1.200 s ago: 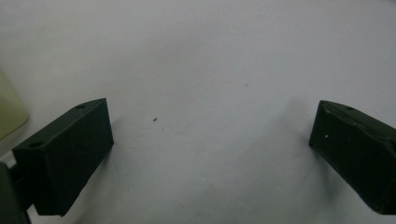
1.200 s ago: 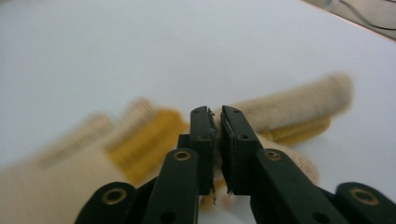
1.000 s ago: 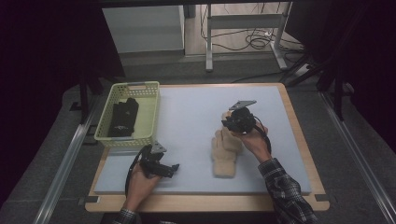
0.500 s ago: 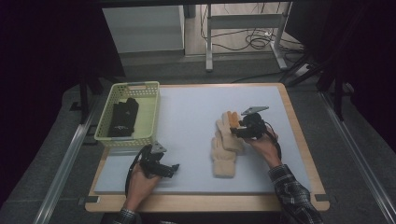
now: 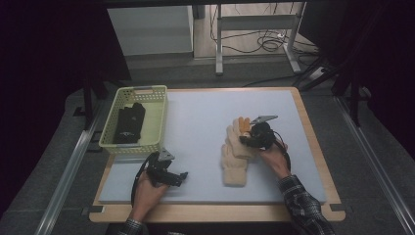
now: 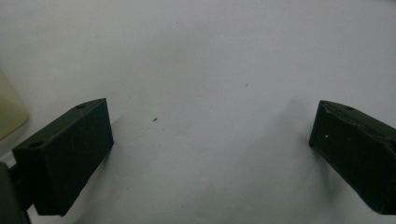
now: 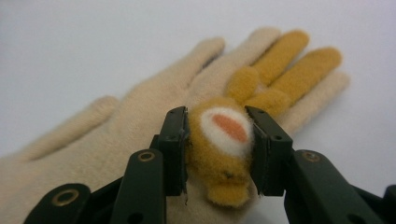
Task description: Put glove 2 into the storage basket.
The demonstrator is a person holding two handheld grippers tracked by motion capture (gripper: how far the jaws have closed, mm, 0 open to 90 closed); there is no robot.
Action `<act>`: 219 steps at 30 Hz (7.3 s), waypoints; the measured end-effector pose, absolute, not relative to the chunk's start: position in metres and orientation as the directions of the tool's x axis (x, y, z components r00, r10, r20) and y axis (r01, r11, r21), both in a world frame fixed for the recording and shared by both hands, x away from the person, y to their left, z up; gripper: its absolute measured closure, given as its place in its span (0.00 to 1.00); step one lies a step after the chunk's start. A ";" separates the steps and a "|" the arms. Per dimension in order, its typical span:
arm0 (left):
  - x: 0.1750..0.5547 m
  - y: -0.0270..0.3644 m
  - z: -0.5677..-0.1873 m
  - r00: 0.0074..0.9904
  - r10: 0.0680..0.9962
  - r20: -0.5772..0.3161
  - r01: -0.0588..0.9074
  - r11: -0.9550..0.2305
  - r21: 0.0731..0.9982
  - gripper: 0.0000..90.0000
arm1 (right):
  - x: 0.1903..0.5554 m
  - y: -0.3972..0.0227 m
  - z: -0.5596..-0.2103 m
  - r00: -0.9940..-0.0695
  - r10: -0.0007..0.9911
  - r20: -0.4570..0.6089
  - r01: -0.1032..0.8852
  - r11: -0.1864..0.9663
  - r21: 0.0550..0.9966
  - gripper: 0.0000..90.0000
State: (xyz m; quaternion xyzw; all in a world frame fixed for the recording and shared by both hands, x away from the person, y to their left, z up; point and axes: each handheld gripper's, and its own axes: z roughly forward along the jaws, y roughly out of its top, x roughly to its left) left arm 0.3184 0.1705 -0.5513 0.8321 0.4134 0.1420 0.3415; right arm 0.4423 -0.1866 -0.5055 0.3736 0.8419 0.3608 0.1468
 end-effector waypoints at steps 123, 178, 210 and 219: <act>0.365 0.052 -0.507 0.756 0.650 -0.074 0.523 -0.532 0.666 0.00 | 0.369 -0.267 -0.530 -0.603 0.796 -0.048 0.522 0.439 0.732 0.23; 0.379 0.069 -0.483 0.660 0.751 -0.028 0.591 -0.496 0.636 0.81 | 0.368 -0.266 -0.531 -0.602 0.797 -0.053 0.516 0.439 0.736 0.23; 0.410 0.213 -0.411 0.335 0.941 0.044 0.692 -0.278 0.666 0.81 | 0.368 -0.266 -0.531 -0.602 0.797 -0.055 0.516 0.440 0.735 0.23; 0.418 0.262 -0.416 0.219 0.975 0.039 0.732 -0.190 0.654 0.80 | 0.368 -0.266 -0.531 -0.601 0.797 -0.053 0.516 0.437 0.736 0.23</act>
